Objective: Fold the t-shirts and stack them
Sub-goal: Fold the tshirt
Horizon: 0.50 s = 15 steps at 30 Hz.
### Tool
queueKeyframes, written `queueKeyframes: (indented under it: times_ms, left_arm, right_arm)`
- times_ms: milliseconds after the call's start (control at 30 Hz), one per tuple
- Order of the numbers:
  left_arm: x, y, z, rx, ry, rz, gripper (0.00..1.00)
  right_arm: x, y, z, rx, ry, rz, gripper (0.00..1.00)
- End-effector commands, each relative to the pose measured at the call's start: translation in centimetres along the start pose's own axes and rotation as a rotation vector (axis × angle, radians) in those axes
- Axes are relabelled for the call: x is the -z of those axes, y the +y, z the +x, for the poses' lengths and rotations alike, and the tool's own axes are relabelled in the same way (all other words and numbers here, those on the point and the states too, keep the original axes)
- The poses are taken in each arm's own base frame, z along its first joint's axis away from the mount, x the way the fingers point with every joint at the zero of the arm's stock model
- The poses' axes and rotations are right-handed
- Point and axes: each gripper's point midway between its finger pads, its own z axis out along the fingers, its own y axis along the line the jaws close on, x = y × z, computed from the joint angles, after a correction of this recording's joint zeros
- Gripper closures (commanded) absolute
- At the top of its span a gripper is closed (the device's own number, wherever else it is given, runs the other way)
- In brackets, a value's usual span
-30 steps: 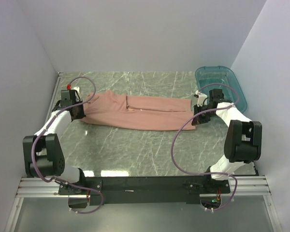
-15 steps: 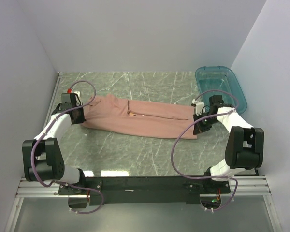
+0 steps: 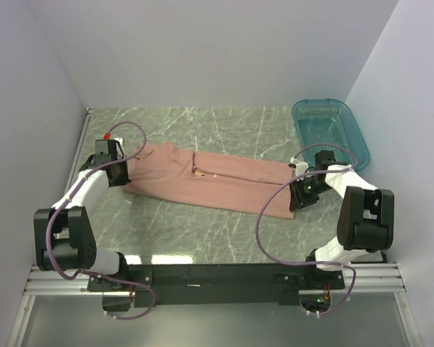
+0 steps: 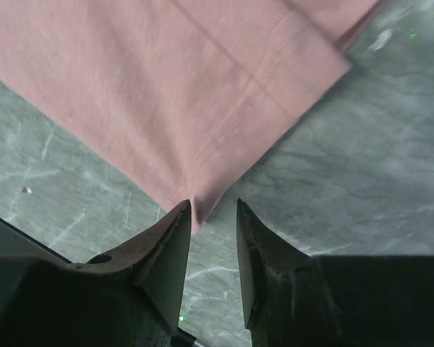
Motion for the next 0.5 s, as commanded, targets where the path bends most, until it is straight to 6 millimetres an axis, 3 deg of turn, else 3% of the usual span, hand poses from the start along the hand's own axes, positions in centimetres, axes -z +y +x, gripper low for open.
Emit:
queueKeyframes:
  times_ms: [0,467]
  left_arm:
    - [0.3,-0.1,-0.7,0.004,-0.020,-0.011,1.00]
    - [0.2,0.0,-0.5,0.006,-0.015,-0.015,1.00]
  right_arm:
    - [0.8,-0.9,-2.8,-0.023,-0.084,0.026,0.61]
    - [-1.0,-1.1,-2.9,-0.080,-0.037,-0.033,0.68]
